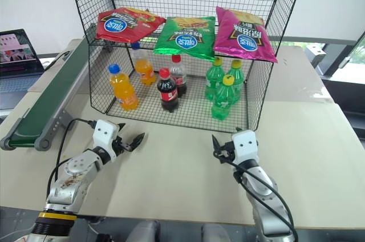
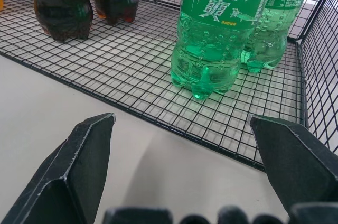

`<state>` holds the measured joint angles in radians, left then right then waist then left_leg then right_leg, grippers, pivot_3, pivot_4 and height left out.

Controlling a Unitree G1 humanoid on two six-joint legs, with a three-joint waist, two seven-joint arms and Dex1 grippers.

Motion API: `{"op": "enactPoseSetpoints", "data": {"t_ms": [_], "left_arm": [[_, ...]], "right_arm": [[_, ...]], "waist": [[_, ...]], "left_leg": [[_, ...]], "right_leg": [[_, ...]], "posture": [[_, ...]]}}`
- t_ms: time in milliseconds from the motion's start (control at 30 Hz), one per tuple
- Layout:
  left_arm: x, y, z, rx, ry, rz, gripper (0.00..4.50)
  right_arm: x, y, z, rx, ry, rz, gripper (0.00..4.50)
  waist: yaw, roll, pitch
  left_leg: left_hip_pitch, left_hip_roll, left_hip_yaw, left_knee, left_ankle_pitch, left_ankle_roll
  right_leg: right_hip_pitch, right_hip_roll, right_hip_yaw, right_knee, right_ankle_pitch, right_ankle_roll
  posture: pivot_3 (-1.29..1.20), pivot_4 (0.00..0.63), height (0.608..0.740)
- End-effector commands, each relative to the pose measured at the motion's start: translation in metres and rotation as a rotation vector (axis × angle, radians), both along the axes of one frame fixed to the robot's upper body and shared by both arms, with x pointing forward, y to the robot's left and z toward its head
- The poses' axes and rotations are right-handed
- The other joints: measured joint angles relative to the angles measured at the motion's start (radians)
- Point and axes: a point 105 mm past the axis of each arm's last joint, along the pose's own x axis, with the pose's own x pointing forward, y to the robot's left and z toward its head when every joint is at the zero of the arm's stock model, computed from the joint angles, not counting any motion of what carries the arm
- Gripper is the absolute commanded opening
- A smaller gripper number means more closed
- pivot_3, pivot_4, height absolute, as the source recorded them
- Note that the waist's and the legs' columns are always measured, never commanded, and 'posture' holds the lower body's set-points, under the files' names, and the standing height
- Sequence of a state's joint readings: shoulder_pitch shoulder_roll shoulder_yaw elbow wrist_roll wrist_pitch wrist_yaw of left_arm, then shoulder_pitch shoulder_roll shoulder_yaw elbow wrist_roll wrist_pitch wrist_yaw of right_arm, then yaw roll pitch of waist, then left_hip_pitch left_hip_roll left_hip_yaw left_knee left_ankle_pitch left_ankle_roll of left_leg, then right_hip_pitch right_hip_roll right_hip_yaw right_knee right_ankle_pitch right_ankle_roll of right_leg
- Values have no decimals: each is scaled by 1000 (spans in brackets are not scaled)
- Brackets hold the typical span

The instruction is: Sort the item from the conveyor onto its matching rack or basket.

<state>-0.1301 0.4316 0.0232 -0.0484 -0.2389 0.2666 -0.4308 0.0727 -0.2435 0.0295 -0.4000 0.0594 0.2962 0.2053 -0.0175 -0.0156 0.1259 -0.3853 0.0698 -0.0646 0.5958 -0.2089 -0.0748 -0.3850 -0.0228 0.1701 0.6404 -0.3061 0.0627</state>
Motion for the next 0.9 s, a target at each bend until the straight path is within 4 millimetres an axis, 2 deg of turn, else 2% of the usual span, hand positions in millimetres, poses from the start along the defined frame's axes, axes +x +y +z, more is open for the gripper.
{"op": "enactPoseSetpoints", "data": {"t_ms": [33, 900], "left_arm": [[2, 3, 12, 2, -35, -7, 4490], [-3, 4, 12, -1, -40, -13, 4490]], "right_arm": [[0, 2, 17, -2, -71, 13, 4500], [3, 5, 18, -3, -73, 25, 4500]], "waist": [[0, 0, 0], [-1, 0, 0]], "left_leg": [[0, 0, 0, 0, 0, 0], [0, 0, 0, 2, 0, 0]], "right_leg": [[0, 0, 0, 0, 0, 0], [0, 0, 0, 2, 0, 0]], "posture": [[0, 150, 740], [0, 150, 740]]}}
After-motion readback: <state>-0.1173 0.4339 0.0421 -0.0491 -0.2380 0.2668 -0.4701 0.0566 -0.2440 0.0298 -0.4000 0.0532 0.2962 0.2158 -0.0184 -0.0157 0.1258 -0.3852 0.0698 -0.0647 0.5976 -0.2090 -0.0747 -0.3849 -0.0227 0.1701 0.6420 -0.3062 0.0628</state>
